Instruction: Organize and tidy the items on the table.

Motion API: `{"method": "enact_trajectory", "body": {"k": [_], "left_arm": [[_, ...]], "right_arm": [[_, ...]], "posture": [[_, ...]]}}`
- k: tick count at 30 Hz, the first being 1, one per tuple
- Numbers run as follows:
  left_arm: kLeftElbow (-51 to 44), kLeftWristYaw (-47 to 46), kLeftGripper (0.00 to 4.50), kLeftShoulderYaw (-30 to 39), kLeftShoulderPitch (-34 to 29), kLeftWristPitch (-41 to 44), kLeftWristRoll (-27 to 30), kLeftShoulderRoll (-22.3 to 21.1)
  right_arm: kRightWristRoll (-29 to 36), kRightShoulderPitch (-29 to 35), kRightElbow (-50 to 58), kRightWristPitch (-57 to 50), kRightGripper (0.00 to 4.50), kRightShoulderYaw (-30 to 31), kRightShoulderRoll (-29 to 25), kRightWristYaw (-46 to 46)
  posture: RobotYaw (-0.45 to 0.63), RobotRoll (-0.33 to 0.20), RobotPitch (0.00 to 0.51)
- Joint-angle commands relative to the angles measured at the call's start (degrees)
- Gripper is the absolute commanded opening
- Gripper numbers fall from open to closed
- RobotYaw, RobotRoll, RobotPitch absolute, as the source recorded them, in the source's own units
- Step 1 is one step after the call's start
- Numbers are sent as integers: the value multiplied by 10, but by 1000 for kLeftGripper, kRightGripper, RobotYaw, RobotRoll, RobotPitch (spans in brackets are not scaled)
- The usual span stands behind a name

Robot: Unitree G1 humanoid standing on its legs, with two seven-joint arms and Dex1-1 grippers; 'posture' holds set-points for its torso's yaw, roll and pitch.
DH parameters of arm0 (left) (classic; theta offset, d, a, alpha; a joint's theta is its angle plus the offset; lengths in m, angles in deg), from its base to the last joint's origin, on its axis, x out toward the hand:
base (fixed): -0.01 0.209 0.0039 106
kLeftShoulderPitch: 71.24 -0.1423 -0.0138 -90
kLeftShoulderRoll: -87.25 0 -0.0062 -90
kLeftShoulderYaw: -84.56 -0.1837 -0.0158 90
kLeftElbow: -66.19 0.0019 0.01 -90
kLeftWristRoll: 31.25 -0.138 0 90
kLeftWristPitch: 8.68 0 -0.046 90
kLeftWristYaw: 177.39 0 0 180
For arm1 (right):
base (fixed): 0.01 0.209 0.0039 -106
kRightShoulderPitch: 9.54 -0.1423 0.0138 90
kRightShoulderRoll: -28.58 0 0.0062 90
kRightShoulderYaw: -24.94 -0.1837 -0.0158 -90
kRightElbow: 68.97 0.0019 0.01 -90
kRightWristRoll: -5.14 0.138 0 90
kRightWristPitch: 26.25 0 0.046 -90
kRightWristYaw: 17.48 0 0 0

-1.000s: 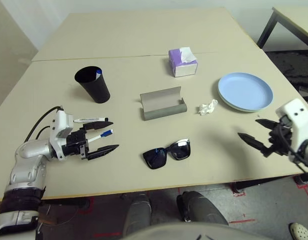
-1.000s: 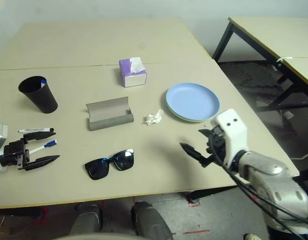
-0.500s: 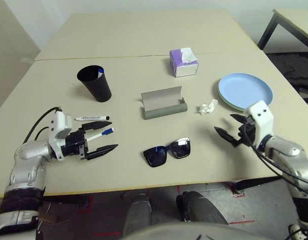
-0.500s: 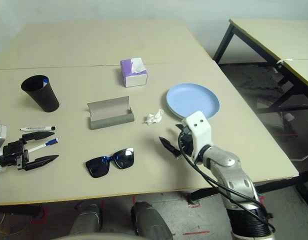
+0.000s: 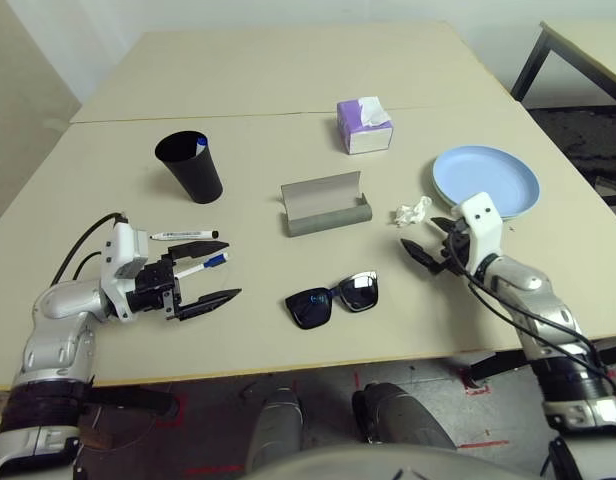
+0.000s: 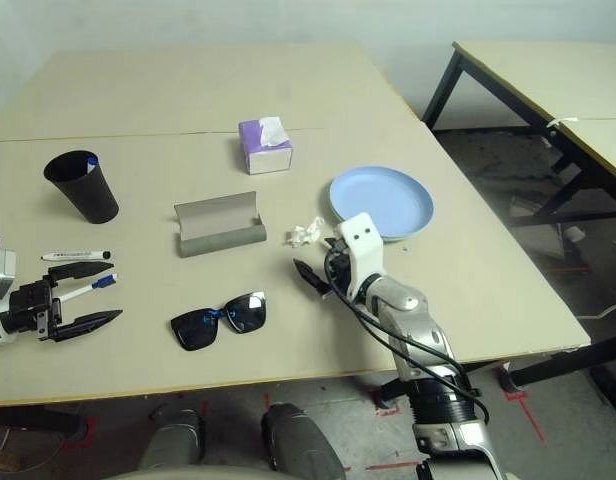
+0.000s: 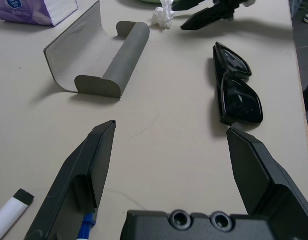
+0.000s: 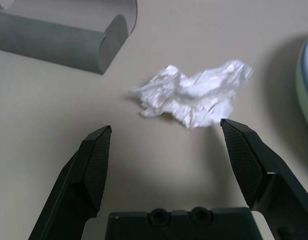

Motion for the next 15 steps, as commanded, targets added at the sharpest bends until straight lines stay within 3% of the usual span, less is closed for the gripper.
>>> {"method": "enact_trajectory", "body": {"k": [1, 15], "left_arm": [[-10, 0, 4500, -3, -5, 8, 1, -5], [12, 9, 4500, -6, -3, -5, -5, 3]], "right_arm": [[-8, -9, -21, 12, 4463, 4, 8, -4], [-21, -68, -101, 42, 4463, 7, 39, -21]], "posture": [[-86, 0, 103], [-89, 0, 104]]}}
